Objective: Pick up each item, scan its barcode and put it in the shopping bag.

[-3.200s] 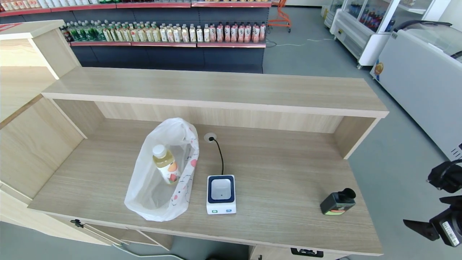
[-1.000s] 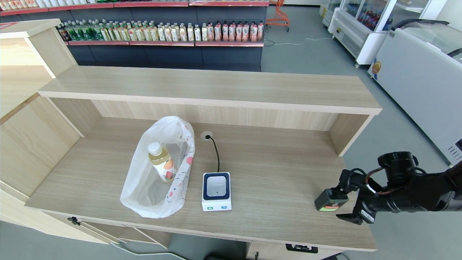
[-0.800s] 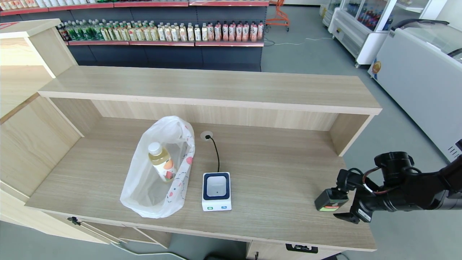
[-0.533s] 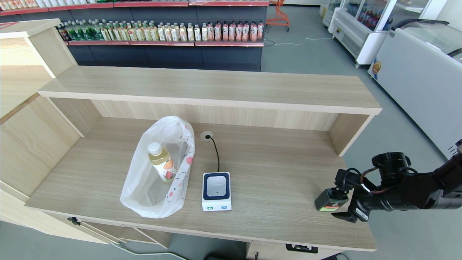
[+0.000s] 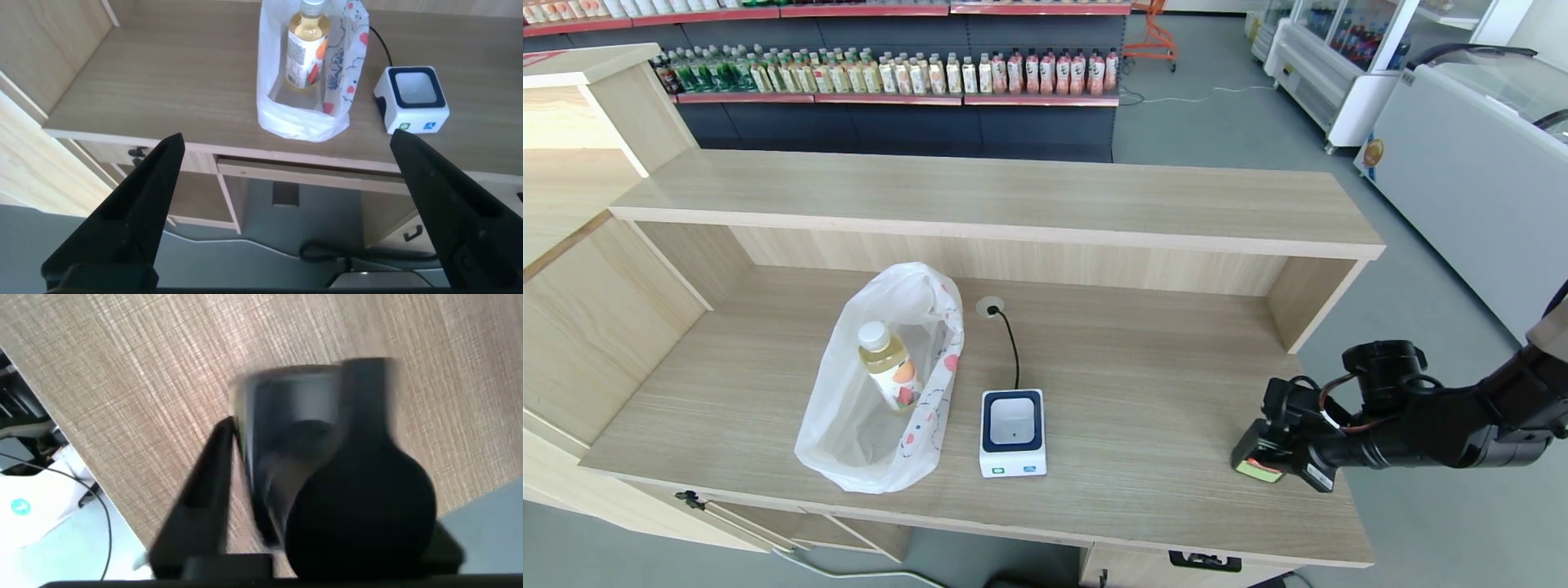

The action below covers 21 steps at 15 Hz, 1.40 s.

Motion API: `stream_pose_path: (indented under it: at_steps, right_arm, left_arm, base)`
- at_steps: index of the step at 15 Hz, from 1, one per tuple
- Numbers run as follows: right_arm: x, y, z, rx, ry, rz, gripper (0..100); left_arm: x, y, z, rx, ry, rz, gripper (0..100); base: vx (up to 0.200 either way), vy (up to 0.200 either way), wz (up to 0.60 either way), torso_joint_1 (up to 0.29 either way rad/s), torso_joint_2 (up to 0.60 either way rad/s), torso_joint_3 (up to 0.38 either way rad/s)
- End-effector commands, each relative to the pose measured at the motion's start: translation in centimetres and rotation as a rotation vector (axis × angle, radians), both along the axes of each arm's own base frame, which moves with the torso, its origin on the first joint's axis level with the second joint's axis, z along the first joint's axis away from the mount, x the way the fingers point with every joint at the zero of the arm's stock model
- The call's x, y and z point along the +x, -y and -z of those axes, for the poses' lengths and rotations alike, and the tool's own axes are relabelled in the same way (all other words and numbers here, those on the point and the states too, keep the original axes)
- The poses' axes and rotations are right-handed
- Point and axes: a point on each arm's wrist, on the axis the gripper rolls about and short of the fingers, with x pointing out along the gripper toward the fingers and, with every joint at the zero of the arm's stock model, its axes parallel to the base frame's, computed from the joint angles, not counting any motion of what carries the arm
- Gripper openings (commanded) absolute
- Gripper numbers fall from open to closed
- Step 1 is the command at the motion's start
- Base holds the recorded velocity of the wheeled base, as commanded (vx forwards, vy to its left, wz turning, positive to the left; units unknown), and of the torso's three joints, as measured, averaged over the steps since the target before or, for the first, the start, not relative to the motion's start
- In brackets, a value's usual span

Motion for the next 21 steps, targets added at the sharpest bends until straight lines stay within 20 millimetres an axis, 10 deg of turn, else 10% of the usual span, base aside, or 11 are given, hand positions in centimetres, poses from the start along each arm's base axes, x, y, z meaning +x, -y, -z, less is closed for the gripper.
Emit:
stream_pose_path:
  at_steps: [1,7,13,21]
  right_arm:
    - [0.1,0.0,0.3,-0.003,-0.004,0.001,0]
    - [-0.7,0.0,-1.3,-0.009,0.094,-0.006,0]
    - [-5.2,3.1,-7.8,-0.041,0.336,-0.058,0]
    - [-6.1,5.1,-9.6,-0.315,0.856,-0.713,0]
  left_arm:
    - [0.0,0.0,0.0,0.000,0.000,-0.001,100]
    - [0.0,0.0,0.0,0.000,0.000,-0.001,100]
    - [0.0,0.0,0.0,0.000,-0.001,-0.001,100]
    - [0.0,0.0,0.0,0.000,0.000,-0.001,100]
  base:
    - [0.000,0.000,0.00,0.000,0.00,0.000]
    - [0.000,0.000,0.00,0.000,0.00,0.000]
    - [0.000,0.000,0.00,0.000,0.00,0.000]
    - [0.000,0.000,0.00,0.000,0.00,0.000]
